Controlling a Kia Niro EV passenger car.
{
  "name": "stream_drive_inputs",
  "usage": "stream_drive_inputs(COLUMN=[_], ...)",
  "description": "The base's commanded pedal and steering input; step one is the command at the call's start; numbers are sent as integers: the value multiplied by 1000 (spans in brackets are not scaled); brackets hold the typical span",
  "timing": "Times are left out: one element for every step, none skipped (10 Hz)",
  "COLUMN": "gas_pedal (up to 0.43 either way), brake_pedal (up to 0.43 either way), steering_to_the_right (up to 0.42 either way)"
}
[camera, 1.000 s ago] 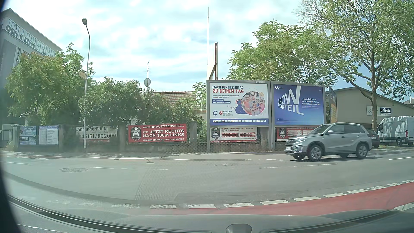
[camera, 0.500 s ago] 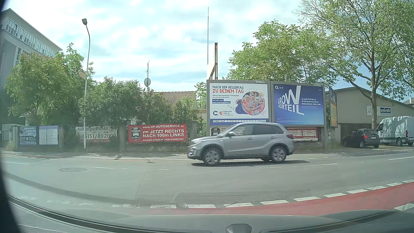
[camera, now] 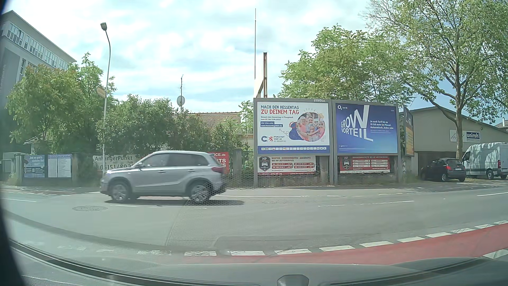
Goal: Follow the waypoints while adhering to traffic rules and regulations
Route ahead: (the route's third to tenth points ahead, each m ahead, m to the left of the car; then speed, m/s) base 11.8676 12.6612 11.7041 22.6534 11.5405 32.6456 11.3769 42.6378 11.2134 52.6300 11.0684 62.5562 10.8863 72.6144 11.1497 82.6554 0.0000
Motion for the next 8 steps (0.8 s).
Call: stream_drive_inputs(gas_pedal=[0,0,0,0,0,0,0,0], brake_pedal=[201,201,201,201,207,207,207,207], steering_to_the_right=[-154,-154,-153,-154,-154,-154,-154,-154])
